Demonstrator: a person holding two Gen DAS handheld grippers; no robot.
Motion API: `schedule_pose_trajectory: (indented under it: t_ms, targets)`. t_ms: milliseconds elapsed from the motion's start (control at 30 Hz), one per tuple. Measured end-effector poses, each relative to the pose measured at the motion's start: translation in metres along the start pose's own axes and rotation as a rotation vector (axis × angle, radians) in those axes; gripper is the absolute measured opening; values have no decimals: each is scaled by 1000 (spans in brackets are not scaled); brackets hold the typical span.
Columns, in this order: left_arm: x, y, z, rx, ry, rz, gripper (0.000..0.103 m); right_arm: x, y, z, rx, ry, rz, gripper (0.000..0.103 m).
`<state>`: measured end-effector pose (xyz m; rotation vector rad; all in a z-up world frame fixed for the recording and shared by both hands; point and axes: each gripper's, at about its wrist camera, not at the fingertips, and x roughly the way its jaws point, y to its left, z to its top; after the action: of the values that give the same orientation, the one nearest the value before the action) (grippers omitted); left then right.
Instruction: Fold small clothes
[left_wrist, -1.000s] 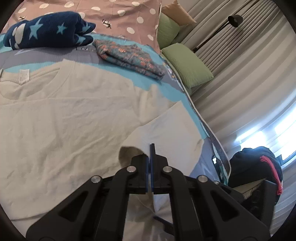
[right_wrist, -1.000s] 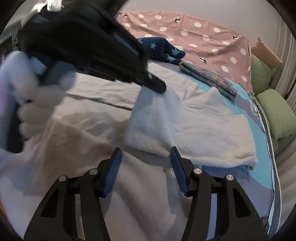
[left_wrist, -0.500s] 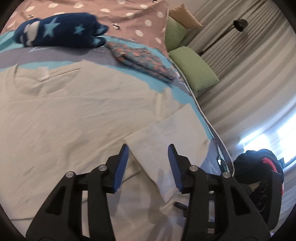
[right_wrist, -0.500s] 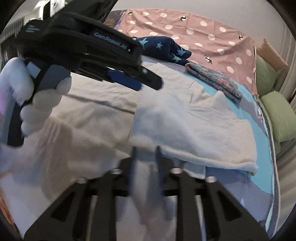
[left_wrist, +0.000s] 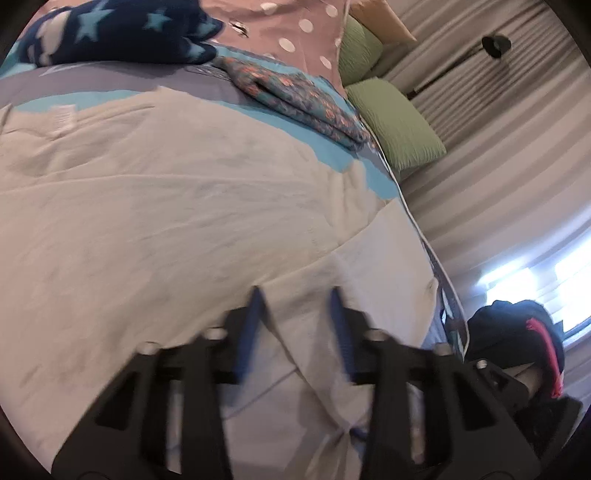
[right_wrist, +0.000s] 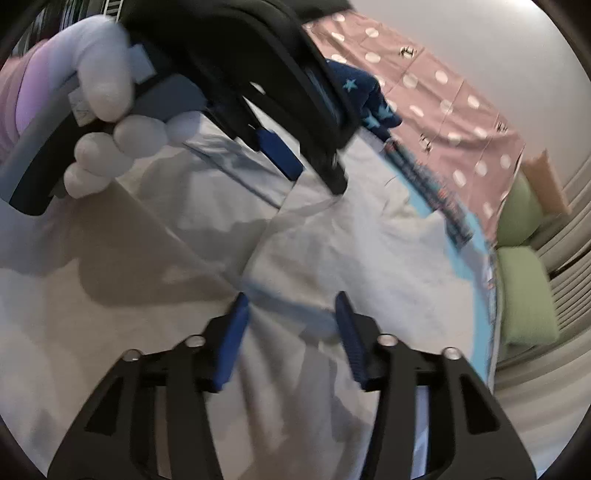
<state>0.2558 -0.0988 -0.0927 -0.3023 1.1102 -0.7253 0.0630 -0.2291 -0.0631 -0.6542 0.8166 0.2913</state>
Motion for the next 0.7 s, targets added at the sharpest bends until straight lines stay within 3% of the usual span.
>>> schedule_pose_trajectory:
  t_ms: [33,67,100,233,433,567,700]
  targets:
    - [6,-2,1,5,17,-18,7,2,3,1,-2,-16,-10,48]
    - [8,-3,1,-2,25,-34,6,4,5,2,-4,-15,6,13]
    - [6,-6,2,-3,16,-41,6,7,6,4,-2,-2,17,3]
    - [-31,-21,15,45,-78,-67,5,-10,-10,15,104,-97,-8,3]
    - [-112,-42,41,145,-233,-44,5,-48,-42,63,334,-301,97,3]
    - [-158,-40,50,172,-301,15,5,-48,-30,113,343,-376,192,3]
    - [-204,-20,49,173,-354,107,5,-37,-5,156,315,-398,271,3]
